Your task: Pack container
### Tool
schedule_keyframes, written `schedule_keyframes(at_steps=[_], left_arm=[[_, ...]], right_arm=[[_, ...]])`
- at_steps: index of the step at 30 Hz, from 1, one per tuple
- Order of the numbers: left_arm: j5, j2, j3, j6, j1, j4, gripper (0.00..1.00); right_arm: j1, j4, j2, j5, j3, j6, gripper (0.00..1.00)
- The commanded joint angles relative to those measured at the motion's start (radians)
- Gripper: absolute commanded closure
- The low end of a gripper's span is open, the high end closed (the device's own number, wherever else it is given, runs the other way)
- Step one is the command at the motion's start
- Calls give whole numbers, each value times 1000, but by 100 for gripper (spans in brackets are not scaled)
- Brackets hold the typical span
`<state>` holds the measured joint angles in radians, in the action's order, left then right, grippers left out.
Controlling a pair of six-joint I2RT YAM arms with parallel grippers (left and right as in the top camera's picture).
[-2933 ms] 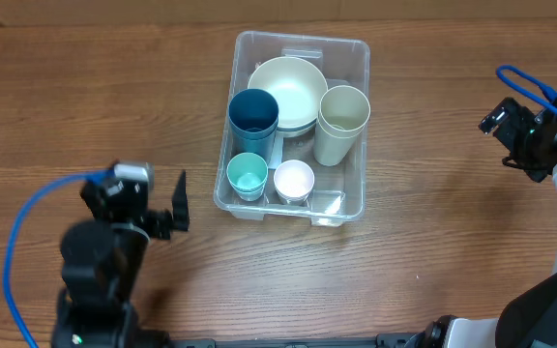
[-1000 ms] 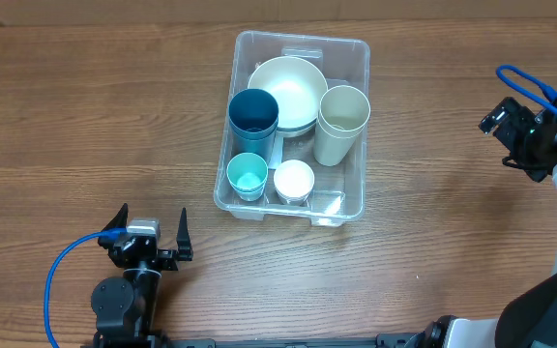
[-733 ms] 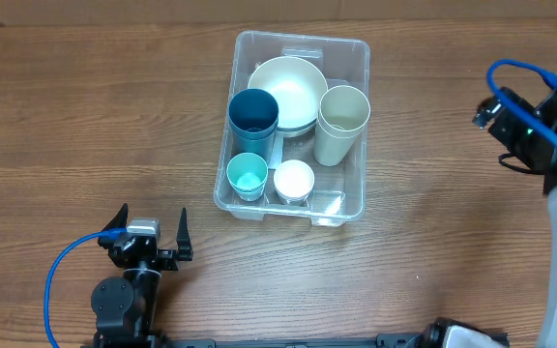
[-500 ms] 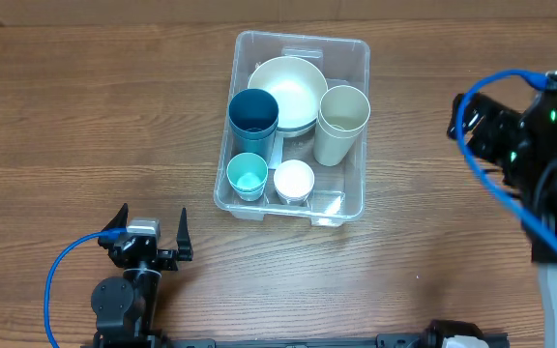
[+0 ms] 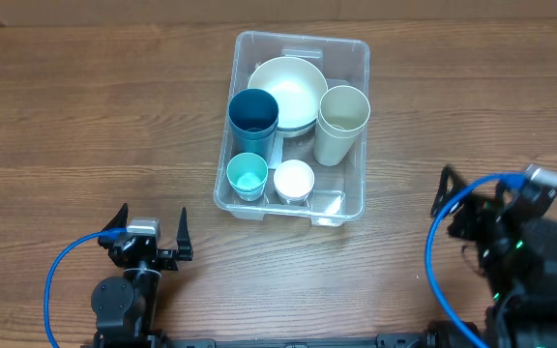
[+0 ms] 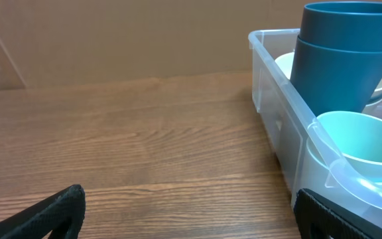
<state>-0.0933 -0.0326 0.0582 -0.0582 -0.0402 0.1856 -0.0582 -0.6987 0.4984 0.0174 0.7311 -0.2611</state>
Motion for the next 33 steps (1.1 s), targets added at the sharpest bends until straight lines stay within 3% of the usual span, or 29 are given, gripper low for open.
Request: schedule_keyframes(at_steps=[1,11,33], left_arm=[[-10,15,-5,13,-6,-6,0],[-10,15,-5,13,-6,-6,0],[-10,15,-5,13,-6,-6,0]], right_arm=[[4,18,-117,-16,-140,8,0],[4,17,-314,-16,-384,7,0],[-2,18,-496,-16,-567,0,0]])
